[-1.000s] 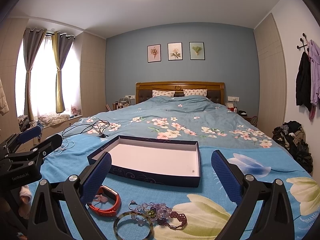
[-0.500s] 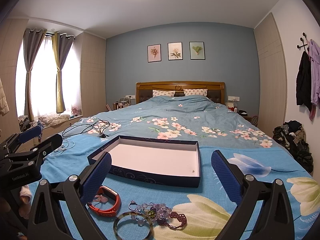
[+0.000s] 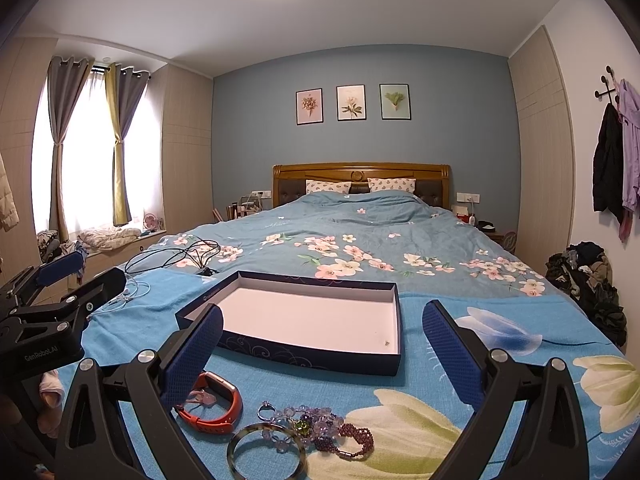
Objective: Organize jewelry
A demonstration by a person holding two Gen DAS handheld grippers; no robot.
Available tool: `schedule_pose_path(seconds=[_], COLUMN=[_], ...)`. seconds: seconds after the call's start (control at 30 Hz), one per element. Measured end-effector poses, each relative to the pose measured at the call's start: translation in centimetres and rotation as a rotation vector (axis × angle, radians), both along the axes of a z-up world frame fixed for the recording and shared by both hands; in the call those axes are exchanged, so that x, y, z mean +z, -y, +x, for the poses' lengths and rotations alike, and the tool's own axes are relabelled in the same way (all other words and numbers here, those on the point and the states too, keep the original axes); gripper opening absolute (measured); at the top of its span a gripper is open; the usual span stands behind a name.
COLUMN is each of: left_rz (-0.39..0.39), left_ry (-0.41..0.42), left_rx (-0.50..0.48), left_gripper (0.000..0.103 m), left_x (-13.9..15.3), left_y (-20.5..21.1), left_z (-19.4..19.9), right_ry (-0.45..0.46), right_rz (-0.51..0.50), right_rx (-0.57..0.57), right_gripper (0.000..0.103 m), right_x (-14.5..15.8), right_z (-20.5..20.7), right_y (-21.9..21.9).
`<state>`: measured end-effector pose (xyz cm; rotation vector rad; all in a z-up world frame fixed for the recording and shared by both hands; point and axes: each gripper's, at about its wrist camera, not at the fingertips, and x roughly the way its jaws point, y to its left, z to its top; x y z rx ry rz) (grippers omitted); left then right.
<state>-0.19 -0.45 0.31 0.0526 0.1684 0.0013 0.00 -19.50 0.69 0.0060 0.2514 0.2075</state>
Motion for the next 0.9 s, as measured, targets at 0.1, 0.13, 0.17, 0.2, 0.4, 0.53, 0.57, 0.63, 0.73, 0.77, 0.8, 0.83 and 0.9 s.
schedule_pose_path(seconds=[0.1, 0.13, 0.17, 0.2, 0.4, 0.53, 0.57, 0.63, 0.73, 0.77, 0.8, 0.83, 0.9], left_rz=[-0.001, -0.001, 0.0, -0.001, 0.0, -0.001, -0.001, 0.001, -0.001, 0.0, -0.001, 0.0, 0.0], left_ry=[-0.001, 0.0, 0.0, 0.0, 0.0, -0.001, 0.0, -0.001, -0.002, -0.003, -0.004, -0.006, -0.007], left_rx=[-0.001, -0.001, -0.002, -0.002, -0.002, -0.002, -0.002, -0.001, -0.003, -0.004, -0.005, -0.005, -0.004], left_gripper=[0.097, 0.097, 0.097, 0.097, 0.097, 0.097, 0.097, 0.097, 0.097, 0.097, 0.097, 0.097, 0.097], left_x=[0.0, 0.02, -0.03, -0.03, -0.01, 0.0, -0.03, -0.01, -0.05, -0.11, -0.1, -0.12, -0.26], left_y=[-0.03, -0.03, -0.04, -0.03, 0.0, 0.0, 0.0, 0.02, 0.02, 0.06, 0.03, 0.05, 0.06], left_z=[0.01, 0.0, 0.01, 0.01, 0.02, 0.01, 0.01, 0.03, 0.02, 0.02, 0.05, 0.05, 0.02], right_ry=[0.001, 0.0, 0.001, 0.0, 0.002, -0.001, 0.0, -0.002, -0.002, -0.003, -0.003, -0.003, -0.002], right_rz=[-0.001, 0.0, 0.001, 0.0, -0.001, -0.002, -0.001, -0.002, -0.002, -0.003, -0.002, 0.0, 0.001], right_rx=[0.0, 0.0, 0.0, -0.001, -0.002, -0.002, -0.002, -0.003, -0.003, -0.003, -0.003, -0.003, -0.002], right_gripper=[0.097, 0.097, 0.097, 0.097, 0.097, 0.097, 0.097, 0.097, 0.097, 0.097, 0.097, 0.097, 0.097], right_x=[-0.01, -0.01, -0.02, -0.01, 0.0, 0.03, 0.05, 0.03, 0.06, 0.06, 0.05, 0.06, 0.09], right_z=[-0.03, -0.03, -0.04, -0.02, -0.11, -0.08, -0.13, -0.13, -0.19, -0.2, -0.17, -0.15, -0.23], right_y=[0.0, 0.03, 0.04, 0.0, 0.0, 0.01, 0.06, 0.03, 0.02, 0.02, 0.03, 0.04, 0.06])
